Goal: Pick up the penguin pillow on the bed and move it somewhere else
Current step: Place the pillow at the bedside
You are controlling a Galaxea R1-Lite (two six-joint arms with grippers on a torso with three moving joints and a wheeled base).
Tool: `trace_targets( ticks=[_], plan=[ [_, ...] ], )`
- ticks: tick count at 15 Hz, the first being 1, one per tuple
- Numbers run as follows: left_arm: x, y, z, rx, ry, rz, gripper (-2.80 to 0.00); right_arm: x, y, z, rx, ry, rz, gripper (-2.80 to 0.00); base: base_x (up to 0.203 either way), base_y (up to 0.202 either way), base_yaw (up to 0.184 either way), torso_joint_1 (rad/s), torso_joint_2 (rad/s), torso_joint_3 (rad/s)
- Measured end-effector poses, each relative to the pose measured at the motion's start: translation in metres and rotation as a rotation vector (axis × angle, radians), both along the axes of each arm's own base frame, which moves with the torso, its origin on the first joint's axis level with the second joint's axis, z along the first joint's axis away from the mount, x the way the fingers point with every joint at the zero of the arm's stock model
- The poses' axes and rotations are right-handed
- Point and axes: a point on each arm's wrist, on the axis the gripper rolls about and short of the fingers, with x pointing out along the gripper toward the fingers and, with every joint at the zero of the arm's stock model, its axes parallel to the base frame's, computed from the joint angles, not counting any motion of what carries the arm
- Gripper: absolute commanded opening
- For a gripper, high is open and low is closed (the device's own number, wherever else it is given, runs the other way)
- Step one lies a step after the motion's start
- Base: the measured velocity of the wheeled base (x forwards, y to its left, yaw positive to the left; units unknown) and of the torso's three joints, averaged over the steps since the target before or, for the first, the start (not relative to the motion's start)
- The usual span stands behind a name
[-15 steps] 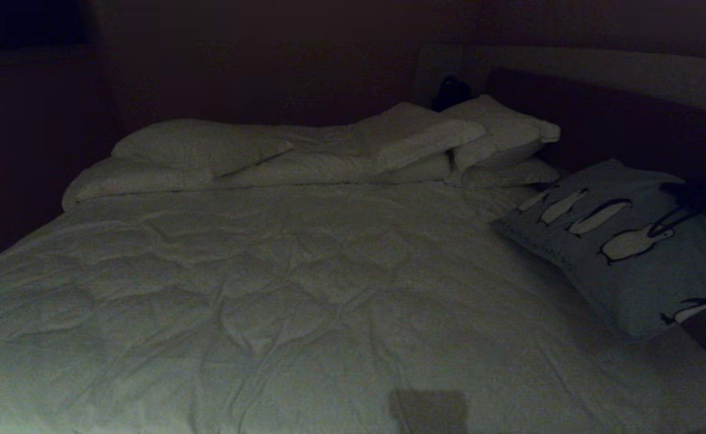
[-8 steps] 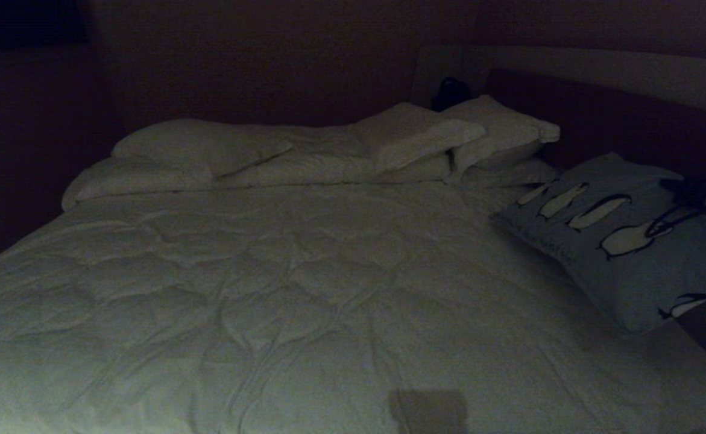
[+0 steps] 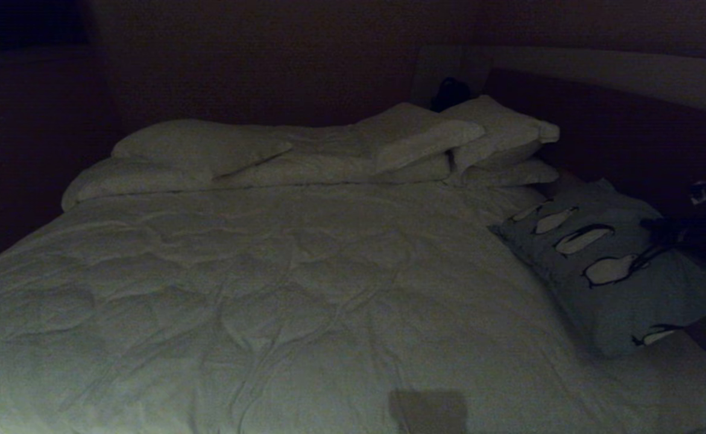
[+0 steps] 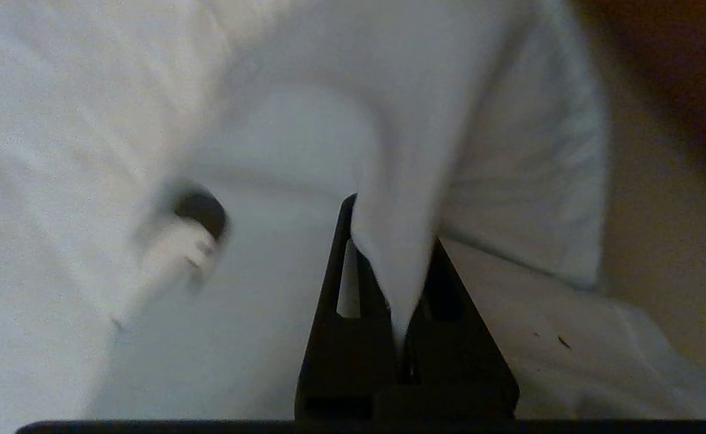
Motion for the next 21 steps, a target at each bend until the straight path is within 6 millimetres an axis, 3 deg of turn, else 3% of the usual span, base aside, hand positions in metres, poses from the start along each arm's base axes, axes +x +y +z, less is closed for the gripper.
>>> trace_targets(
  ticks=[4, 8, 9, 11, 14, 17, 21],
  plan=[
    [0.000, 0.000, 0.000, 0.001, 0.000, 0.000, -2.80, -0.002, 0.000, -0.045, -0.018, 0.108, 0.002, -2.80, 0.000, 0.000, 0.000, 0.000, 0.00, 0.000],
    [0.000, 0.000, 0.000, 0.000, 0.000, 0.000, -2.80, -0.010, -0.006, -0.059, -0.039, 0.152, -0.005, -2.80, 0.000, 0.000, 0.000, 0.000, 0.00, 0.000],
    [0.000, 0.000, 0.000, 0.001, 0.000, 0.000, -2.80, -0.012, -0.009, -0.060, -0.040, 0.154, -0.012, 0.00, 0.000, 0.000, 0.000, 0.000, 0.00, 0.000],
    [0.000, 0.000, 0.000, 0.001, 0.000, 0.000, -2.80, -0.016, -0.014, -0.057, -0.039, 0.153, -0.024, 0.00, 0.000, 0.000, 0.000, 0.000, 0.00, 0.000],
    [0.000, 0.000, 0.000, 0.000, 0.000, 0.000, -2.80, -0.024, -0.021, -0.038, -0.050, 0.124, -0.047, 0.00, 0.000, 0.000, 0.000, 0.000, 0.00, 0.000],
    [0.000, 0.000, 0.000, 0.001, 0.000, 0.000, -2.80, -0.036, -0.022, 0.003, -0.074, 0.059, -0.070, 0.00, 0.000, 0.000, 0.000, 0.000, 0.00, 0.000],
    [0.000, 0.000, 0.000, 0.001, 0.000, 0.000, -2.80, -0.057, -0.009, 0.070, -0.099, -0.051, -0.088, 0.00, 0.000, 0.000, 0.000, 0.000, 0.00, 0.000]
  ],
)
